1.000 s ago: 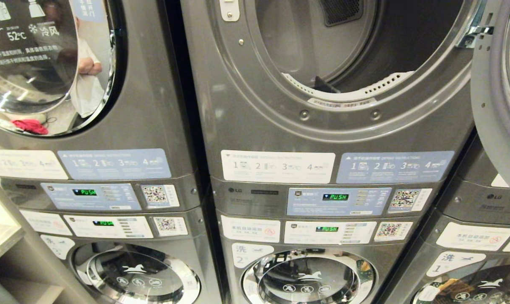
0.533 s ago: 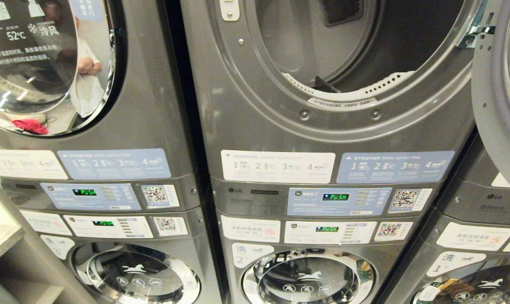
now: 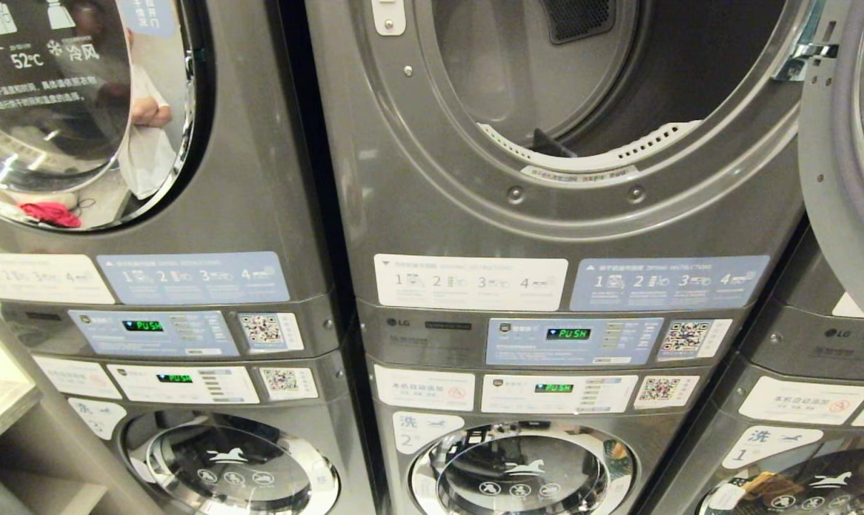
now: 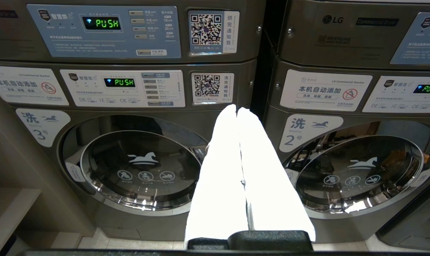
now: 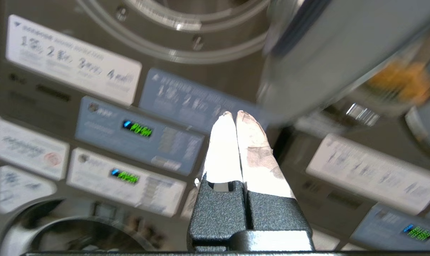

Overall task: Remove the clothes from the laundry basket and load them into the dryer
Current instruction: Open the dryer

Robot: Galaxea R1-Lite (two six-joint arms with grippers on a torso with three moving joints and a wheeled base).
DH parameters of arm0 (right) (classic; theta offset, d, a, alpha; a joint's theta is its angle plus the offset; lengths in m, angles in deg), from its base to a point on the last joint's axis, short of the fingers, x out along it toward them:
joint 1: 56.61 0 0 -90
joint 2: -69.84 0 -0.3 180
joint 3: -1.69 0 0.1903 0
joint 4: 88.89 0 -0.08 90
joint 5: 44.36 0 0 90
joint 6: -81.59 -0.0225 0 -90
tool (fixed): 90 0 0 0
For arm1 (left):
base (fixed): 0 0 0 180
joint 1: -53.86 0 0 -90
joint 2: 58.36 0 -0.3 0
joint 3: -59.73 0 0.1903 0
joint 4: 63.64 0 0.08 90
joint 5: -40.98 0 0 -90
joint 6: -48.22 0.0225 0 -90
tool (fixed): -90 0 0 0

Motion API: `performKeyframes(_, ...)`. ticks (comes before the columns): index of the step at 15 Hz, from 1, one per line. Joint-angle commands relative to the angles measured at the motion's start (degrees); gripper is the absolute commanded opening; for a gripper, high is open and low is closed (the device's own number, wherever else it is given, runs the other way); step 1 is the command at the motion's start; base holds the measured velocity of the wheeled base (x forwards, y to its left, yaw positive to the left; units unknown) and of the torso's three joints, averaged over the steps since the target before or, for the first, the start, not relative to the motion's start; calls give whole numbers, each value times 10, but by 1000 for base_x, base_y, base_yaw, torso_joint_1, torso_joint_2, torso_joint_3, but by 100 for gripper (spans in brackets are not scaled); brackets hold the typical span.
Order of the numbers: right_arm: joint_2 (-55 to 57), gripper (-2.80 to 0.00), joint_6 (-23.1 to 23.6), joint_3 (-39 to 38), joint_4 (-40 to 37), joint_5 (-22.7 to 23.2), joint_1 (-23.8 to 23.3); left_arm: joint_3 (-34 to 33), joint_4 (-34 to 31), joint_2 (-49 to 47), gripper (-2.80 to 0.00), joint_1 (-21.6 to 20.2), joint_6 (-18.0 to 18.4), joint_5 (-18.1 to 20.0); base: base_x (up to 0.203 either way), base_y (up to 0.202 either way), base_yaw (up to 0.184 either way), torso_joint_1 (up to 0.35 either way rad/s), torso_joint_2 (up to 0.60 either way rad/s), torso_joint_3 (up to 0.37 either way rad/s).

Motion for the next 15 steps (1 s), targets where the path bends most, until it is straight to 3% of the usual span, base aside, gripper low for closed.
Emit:
performKeyframes(1,-1,-280,17,5,16,1,0,0,0,-1,-280,0,0,0,0,0,0,0,0,0)
performKeyframes(4,-1,-280,22,-2,72,-5,0,0,0,-1,-280,0,0,0,0,0,0,0,0,0)
performKeyframes(11,2,-280,28,25,79,-26,-1,0,0,-1,-280,0,0,0,0,0,0,0,0,0)
performKeyframes(15,-1,-280,82,31,78,-158,-1,0,0,-1,-280,0,0,0,0,0,0,0,0,0)
